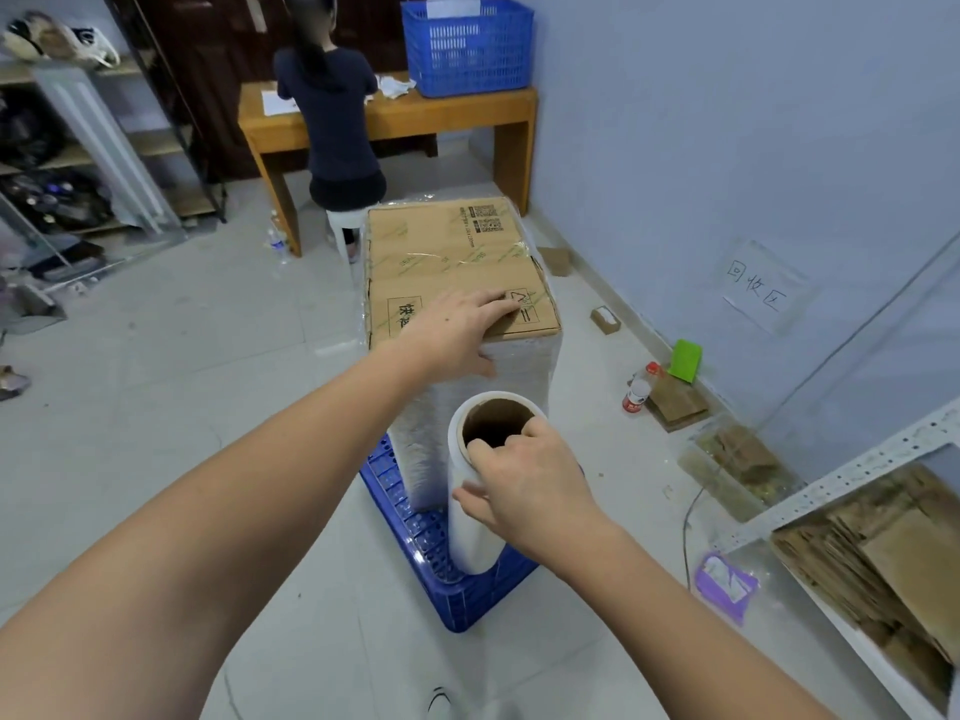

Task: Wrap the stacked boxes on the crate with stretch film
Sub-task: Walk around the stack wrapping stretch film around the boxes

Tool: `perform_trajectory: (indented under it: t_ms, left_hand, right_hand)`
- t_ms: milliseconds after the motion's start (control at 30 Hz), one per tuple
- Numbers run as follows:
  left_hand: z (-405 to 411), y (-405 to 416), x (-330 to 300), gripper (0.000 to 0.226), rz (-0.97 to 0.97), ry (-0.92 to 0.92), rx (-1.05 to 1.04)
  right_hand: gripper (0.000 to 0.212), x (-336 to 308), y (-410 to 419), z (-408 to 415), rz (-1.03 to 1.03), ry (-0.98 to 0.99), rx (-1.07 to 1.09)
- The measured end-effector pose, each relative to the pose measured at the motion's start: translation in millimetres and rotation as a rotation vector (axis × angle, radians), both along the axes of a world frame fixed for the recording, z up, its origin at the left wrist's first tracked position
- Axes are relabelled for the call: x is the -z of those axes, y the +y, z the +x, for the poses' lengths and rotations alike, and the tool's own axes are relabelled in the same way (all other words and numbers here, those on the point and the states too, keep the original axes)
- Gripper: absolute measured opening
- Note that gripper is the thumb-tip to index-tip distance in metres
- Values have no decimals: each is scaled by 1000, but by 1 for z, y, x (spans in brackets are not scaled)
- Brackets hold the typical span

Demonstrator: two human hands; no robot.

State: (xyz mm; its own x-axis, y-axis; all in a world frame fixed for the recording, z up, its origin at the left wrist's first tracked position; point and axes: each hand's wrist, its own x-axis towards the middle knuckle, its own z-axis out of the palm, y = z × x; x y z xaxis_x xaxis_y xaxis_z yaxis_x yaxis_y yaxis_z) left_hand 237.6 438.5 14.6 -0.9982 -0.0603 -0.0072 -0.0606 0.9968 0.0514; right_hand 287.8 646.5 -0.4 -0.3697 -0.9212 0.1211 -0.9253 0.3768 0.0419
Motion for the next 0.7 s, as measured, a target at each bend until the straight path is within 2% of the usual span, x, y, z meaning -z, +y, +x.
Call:
perform_trajectory:
  t_ms: [200, 367, 467, 600, 700]
  left_hand:
    - [38, -39, -16, 97, 15, -149, -32]
    - [59, -77, -15, 101, -52, -146, 0]
    - [58, -90, -11, 103, -75, -104, 74]
    - [49, -97, -6, 100, -45, -49, 229]
    - [46, -103, 5, 100, 1, -27, 299]
  right_hand:
    - [31, -7, -1, 4, 26, -77, 30]
    - [20, -14, -10, 15, 48, -101, 129]
    - [28, -13, -20, 21, 27, -92, 205]
    - [50, -9, -43, 32, -38, -105, 366]
    - [54, -9, -64, 37, -94, -86, 499]
